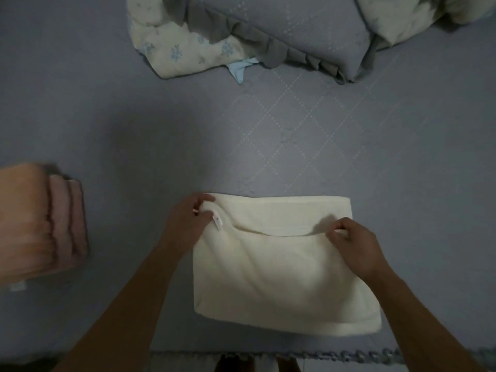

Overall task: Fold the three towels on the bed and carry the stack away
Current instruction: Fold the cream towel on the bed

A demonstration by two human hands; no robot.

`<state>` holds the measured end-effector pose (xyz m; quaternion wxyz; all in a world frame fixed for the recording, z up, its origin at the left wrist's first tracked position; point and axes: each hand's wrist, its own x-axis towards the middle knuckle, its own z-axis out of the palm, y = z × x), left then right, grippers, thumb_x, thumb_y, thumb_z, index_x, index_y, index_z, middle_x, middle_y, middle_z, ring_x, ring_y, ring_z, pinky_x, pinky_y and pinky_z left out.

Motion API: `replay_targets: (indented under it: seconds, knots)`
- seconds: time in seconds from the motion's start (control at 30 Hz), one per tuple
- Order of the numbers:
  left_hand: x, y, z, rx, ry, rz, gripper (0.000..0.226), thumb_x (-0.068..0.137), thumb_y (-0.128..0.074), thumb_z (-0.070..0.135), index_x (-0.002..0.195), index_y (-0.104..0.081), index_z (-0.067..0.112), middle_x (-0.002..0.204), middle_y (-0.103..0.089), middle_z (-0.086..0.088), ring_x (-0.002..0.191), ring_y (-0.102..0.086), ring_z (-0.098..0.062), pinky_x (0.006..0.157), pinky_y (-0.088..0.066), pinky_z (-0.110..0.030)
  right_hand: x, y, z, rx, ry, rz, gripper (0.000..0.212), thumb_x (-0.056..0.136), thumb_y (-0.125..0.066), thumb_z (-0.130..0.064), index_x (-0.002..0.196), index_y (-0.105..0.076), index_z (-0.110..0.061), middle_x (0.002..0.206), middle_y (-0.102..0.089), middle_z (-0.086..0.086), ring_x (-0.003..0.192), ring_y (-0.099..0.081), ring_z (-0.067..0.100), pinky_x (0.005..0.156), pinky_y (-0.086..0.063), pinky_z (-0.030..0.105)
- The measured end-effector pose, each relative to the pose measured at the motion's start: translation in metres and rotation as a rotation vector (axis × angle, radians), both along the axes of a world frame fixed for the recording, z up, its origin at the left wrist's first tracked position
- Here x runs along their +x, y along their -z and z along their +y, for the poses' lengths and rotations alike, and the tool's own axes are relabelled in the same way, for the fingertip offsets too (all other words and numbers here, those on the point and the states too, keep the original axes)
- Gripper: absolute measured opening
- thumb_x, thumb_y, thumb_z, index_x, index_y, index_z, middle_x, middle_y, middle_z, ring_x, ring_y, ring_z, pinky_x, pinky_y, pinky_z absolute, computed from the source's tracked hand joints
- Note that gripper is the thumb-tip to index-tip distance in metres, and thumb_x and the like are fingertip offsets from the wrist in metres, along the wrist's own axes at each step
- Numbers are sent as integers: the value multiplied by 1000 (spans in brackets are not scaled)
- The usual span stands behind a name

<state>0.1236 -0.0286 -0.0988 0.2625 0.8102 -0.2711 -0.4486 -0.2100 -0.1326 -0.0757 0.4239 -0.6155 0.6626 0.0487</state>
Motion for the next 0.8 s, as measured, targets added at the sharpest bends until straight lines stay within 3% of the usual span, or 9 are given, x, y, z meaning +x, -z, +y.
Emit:
replay_targets:
  seconds: [0.07,0.17,0.23,0.33,0.4,0.47,0.53,0.67,0.8]
  knots:
    - [2,-2,-12,-67,-66,-78,27,76,-60,14,89,-63,38,75,-62,15,60,-57,6,54,-42,-7,2,-1,-12,-130,120,-19,16,87,-63,-19,75,-61,-29,75,-64,-16,71,-58,0,55,-37,4]
    - [6,0,-22,1,-170,-177,24,76,-58,8,80,-60,31,73,-64,11,62,-61,0,49,-44,-14,2,2,-31,-292,285,-9,6,85,-62,-18,84,-64,-24,79,-66,-13,76,-61,13,62,-40,10]
    - [7,9,-21,134,-73,-240,19,77,-59,5,89,-62,19,85,-68,-5,77,-63,-24,63,-49,-30,1,13,-40,-223,220,70,21,85,-64,-16,105,-64,-22,102,-67,2,93,-61,22,80,-46,26]
    - [6,20,-13,147,-10,-331,23,79,-63,18,100,-65,9,105,-62,-21,95,-60,-36,87,-51,-39,3,25,-42,-85,190,141,53,83,-71,-21,132,-52,-17,130,-53,14,115,-55,33,102,-43,43]
    - [4,21,-12,74,-61,-274,17,78,-60,28,86,-64,14,93,-64,-19,86,-60,-32,77,-50,-35,1,29,-37,-65,333,118,57,81,-73,-28,132,-52,-14,128,-59,13,114,-58,32,97,-45,39]
    - [1,22,-12,63,-90,-154,18,76,-61,32,80,-62,15,79,-66,-14,75,-61,-28,67,-49,-38,-3,30,-31,37,399,118,40,83,-71,-32,115,-60,-12,118,-66,14,95,-62,28,82,-47,35]
    - [1,21,-11,79,-132,-114,19,81,-66,29,87,-65,11,78,-66,-11,73,-62,-26,66,-50,-38,-4,28,-27,95,316,133,20,85,-68,-30,95,-63,-14,105,-70,16,79,-59,25,73,-43,33]
    - [12,23,-35,-36,-234,-173,9,84,-65,26,90,-68,19,69,-64,7,61,-58,-8,48,-44,-18,-9,24,-59,-113,244,106,18,87,-66,-30,96,-66,-14,85,-64,6,79,-61,27,69,-38,29]
    - [14,23,-40,-119,-301,-148,26,84,-66,13,109,-63,15,88,-62,2,71,-56,-8,63,-47,-21,-21,22,-74,-113,361,-22,22,89,-58,-26,103,-71,-15,84,-67,7,69,-60,24,65,-47,32]
